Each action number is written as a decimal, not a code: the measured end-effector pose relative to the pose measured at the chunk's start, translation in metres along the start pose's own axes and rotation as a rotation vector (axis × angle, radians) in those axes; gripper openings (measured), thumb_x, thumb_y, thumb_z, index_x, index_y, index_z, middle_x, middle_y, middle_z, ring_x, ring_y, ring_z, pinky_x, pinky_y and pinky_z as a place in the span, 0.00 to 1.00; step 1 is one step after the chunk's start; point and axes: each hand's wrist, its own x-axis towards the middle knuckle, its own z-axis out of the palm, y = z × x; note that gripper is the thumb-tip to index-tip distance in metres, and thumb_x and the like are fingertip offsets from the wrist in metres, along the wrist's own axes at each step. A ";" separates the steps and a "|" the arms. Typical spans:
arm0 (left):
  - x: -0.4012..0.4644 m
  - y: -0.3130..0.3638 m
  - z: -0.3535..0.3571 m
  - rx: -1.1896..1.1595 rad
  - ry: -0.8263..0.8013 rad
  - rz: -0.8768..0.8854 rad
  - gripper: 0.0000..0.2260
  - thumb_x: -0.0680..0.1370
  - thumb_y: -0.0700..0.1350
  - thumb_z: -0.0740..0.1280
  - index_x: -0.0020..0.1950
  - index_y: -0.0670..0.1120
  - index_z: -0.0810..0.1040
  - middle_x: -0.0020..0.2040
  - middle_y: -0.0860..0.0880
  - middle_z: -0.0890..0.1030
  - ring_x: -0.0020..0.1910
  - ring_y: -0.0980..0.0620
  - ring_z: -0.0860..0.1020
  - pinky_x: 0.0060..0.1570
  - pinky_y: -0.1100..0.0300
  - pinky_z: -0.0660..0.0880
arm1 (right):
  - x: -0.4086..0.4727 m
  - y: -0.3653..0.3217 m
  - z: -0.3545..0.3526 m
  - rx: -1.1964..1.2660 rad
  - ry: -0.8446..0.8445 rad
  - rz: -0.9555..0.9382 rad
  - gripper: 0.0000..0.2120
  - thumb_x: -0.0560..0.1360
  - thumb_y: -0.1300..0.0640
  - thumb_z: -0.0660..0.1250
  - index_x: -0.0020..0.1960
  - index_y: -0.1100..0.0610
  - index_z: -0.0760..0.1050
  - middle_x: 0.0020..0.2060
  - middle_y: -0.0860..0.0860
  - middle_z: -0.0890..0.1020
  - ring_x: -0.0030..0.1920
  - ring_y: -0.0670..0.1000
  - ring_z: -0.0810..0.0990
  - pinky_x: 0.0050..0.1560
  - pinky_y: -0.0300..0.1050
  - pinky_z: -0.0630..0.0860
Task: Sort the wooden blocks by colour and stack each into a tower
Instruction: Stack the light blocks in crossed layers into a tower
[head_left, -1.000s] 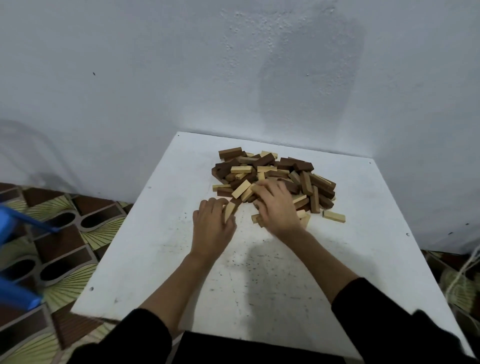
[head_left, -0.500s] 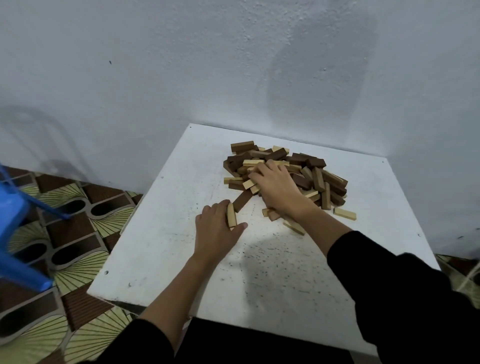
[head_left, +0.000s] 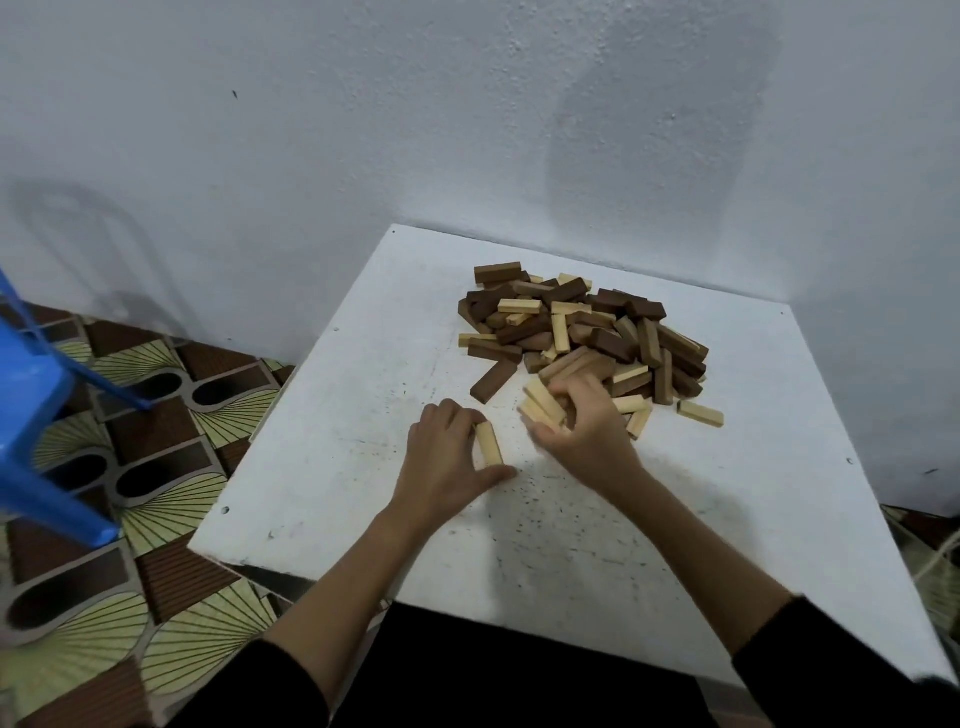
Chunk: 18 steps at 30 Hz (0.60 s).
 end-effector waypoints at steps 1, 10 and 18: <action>-0.004 0.000 0.001 0.015 -0.034 0.047 0.30 0.63 0.66 0.73 0.56 0.47 0.76 0.50 0.51 0.73 0.51 0.51 0.68 0.48 0.56 0.65 | -0.014 0.002 0.003 0.008 -0.032 0.085 0.16 0.70 0.52 0.71 0.53 0.58 0.73 0.46 0.51 0.72 0.43 0.47 0.69 0.39 0.34 0.64; -0.019 0.015 0.007 0.008 -0.189 0.175 0.38 0.62 0.71 0.67 0.62 0.46 0.75 0.54 0.50 0.72 0.54 0.51 0.67 0.53 0.55 0.67 | -0.054 0.016 0.004 -0.072 -0.037 0.294 0.21 0.76 0.46 0.64 0.61 0.60 0.71 0.55 0.54 0.71 0.54 0.52 0.71 0.51 0.42 0.69; -0.007 0.041 0.020 -0.272 -0.286 0.143 0.35 0.65 0.48 0.79 0.68 0.44 0.70 0.61 0.49 0.73 0.60 0.53 0.67 0.60 0.56 0.69 | -0.060 0.031 -0.011 0.082 -0.110 0.015 0.28 0.69 0.67 0.71 0.67 0.61 0.70 0.64 0.56 0.74 0.47 0.44 0.72 0.42 0.23 0.66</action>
